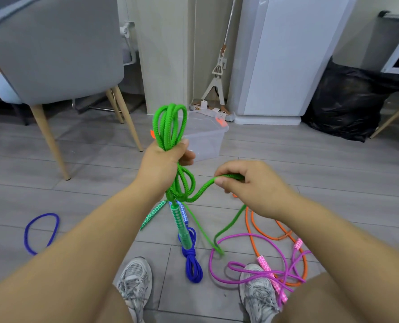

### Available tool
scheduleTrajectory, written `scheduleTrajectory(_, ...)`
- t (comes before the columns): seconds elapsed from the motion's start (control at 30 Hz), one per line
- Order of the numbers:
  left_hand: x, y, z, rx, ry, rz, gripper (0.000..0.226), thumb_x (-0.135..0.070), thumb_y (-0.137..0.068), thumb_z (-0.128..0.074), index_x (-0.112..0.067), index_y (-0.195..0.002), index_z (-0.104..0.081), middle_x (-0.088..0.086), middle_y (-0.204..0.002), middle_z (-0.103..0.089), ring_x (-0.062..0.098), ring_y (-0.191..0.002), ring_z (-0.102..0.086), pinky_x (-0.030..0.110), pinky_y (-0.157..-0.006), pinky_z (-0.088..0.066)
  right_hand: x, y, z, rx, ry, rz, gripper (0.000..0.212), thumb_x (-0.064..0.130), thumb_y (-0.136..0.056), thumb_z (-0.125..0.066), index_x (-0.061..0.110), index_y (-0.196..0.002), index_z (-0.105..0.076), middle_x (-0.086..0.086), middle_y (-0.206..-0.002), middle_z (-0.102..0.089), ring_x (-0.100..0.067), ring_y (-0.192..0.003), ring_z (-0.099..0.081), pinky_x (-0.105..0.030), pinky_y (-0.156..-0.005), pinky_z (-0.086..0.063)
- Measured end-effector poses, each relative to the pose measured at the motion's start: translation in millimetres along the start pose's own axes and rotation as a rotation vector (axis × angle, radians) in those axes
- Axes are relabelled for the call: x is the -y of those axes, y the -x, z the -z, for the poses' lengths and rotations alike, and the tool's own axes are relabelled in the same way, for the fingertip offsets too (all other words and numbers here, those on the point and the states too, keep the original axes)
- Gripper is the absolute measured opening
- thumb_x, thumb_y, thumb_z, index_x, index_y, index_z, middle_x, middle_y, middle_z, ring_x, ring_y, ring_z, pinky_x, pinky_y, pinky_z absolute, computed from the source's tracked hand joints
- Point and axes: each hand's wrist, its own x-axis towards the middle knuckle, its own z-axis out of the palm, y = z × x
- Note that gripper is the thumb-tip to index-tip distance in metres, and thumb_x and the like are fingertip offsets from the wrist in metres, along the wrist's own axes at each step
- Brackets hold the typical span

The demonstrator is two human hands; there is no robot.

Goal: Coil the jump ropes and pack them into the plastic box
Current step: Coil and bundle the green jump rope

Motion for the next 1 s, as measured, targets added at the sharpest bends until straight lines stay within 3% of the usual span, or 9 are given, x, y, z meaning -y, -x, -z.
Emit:
scheduleTrajectory(0.1, 1, 6, -5, 0.056, -0.06, -0.026, 0.018, -0.018, -0.095, -0.053, -0.007, -0.081, -0.056, 0.0, -0.061, -0.062, 0.008, -0.049, -0.061, 0.027, -0.059, -0.049, 7, -5, -4, 0.004, -0.106, 0.001, 0.008, 0.021, -0.089, -0.061, 0.026, -0.084, -0.065, 0.01, -0.063, -0.059, 0.003, -0.056, -0.054, -0.008, -0.056, -0.04)
scheduleTrajectory(0.17, 1, 8, -9, 0.075, -0.124, -0.058, 0.025, -0.017, -0.095, -0.053, 0.001, -0.079, -0.057, 0.0, -0.055, -0.059, 0.006, -0.044, -0.056, 0.019, -0.052, -0.047, 11, -9, -7, 0.003, -0.109, 0.033, 0.01, 0.019, -0.088, -0.061, 0.027, -0.082, -0.063, 0.012, -0.063, -0.059, 0.007, -0.053, -0.052, -0.006, -0.055, -0.037)
scheduleTrajectory(0.27, 3, 9, -14, 0.071, -0.174, -0.083, 0.033, -0.018, -0.094, -0.054, -0.008, -0.063, -0.048, -0.008, -0.04, -0.05, 0.002, -0.038, -0.045, 0.015, -0.045, -0.038, 15, -13, -16, -0.016, -0.116, 0.077, 0.008, 0.018, -0.087, -0.062, 0.024, -0.084, -0.066, 0.017, -0.061, -0.057, 0.005, -0.06, -0.054, -0.007, -0.061, -0.039)
scheduleTrajectory(0.33, 4, 9, -17, 0.059, -0.173, -0.066, 0.039, -0.022, -0.094, -0.055, -0.015, -0.058, -0.039, -0.01, -0.04, -0.042, 0.007, -0.043, -0.041, 0.021, -0.051, -0.039, 16, -16, -19, -0.045, -0.107, 0.103, 0.005, 0.018, -0.086, -0.063, 0.02, -0.086, -0.069, 0.018, -0.063, -0.058, 0.004, -0.063, -0.054, -0.008, -0.062, -0.039)
scheduleTrajectory(0.4, 2, 9, -17, 0.056, -0.136, -0.002, 0.039, -0.029, -0.093, -0.056, -0.014, -0.059, -0.045, -0.001, -0.049, -0.046, 0.017, -0.052, -0.046, 0.031, -0.061, -0.045, 18, -18, -21, -0.089, -0.113, 0.135, 0.004, 0.017, -0.084, -0.066, 0.015, -0.086, -0.069, 0.015, -0.066, -0.062, 0.004, -0.065, -0.056, -0.008, -0.062, -0.04)
scheduleTrajectory(0.53, -2, 14, -19, 0.111, -0.03, 0.126, 0.039, -0.036, -0.093, -0.054, -0.009, -0.065, -0.058, 0.009, -0.052, -0.056, 0.021, -0.048, -0.055, 0.034, -0.06, -0.051, 14, -24, -23, -0.203, -0.079, 0.182, 0.016, 0.02, -0.074, -0.075, 0.01, -0.08, -0.064, 0.0, -0.075, -0.067, -0.016, -0.072, -0.063, -0.034, -0.071, -0.049)
scheduleTrajectory(0.63, 0, 16, -19, 0.182, 0.044, 0.172, 0.042, -0.039, -0.093, -0.051, -0.014, -0.062, -0.063, 0.008, -0.05, -0.057, 0.019, -0.043, -0.054, 0.03, -0.054, -0.047, 13, -27, -25, -0.255, -0.033, 0.199, 0.027, 0.025, -0.071, -0.077, 0.008, -0.077, -0.057, -0.002, -0.072, -0.062, -0.022, -0.07, -0.059, -0.041, -0.068, -0.047)
scheduleTrajectory(0.83, 1, 17, -18, 0.246, 0.041, 0.216, 0.047, -0.042, -0.094, -0.049, -0.006, -0.067, -0.06, 0.011, -0.051, -0.052, 0.022, -0.047, -0.056, 0.029, -0.052, -0.046, 10, -27, -21, -0.327, 0.084, 0.053, 0.046, 0.05, -0.063, -0.076, 0.012, -0.078, -0.054, 0.002, -0.07, -0.055, -0.018, -0.069, -0.049, -0.035, -0.06, -0.039)
scheduleTrajectory(1.0, 2, 17, -19, 0.224, -0.005, 0.218, 0.051, -0.047, -0.089, -0.054, -0.012, -0.052, -0.045, 0.0, -0.042, -0.039, 0.02, -0.045, -0.049, 0.027, -0.051, -0.042, 5, -27, -21, -0.31, -0.093, -0.05, 0.039, 0.038, -0.066, -0.08, 0.012, -0.08, -0.056, 0.003, -0.068, -0.054, -0.011, -0.063, -0.047, -0.023, -0.057, -0.038)
